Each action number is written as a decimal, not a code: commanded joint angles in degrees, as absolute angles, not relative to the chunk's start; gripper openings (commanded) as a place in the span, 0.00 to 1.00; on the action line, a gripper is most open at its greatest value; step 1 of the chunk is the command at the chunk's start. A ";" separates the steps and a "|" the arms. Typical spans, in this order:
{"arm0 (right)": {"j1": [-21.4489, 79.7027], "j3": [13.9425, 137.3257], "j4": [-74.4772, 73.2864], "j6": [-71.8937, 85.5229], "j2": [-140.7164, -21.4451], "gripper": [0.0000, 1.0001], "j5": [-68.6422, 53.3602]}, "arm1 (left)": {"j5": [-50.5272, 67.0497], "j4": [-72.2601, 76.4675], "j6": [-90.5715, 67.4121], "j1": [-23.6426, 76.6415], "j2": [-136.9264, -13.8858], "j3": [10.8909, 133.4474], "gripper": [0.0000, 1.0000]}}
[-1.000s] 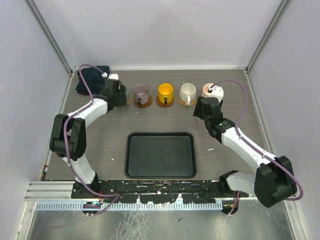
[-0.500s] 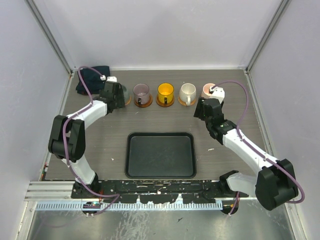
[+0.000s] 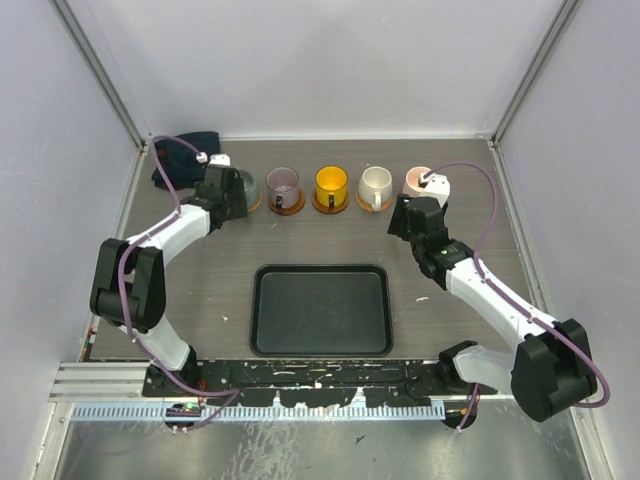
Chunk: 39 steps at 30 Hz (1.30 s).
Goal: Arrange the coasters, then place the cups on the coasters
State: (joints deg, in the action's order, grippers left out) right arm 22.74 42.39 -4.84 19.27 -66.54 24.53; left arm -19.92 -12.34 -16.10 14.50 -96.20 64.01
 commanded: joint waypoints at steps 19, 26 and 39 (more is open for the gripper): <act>20.34 42.79 -3.55 18.09 -63.07 0.64 33.03 | -12.46 -15.72 -20.45 14.60 -69.99 53.45 0.69; 12.69 38.48 -3.59 23.89 -56.85 0.74 33.29 | -16.32 -22.01 -22.72 14.54 -61.50 50.68 0.80; 11.23 35.62 -6.23 26.73 -49.07 0.95 36.13 | -20.71 -30.28 -27.66 14.53 -46.79 47.11 0.98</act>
State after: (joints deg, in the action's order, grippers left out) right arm 11.35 34.57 -6.09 25.28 -49.58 34.96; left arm -18.94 -27.33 -24.95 14.57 -48.97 46.94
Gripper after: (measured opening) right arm 0.914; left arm 0.981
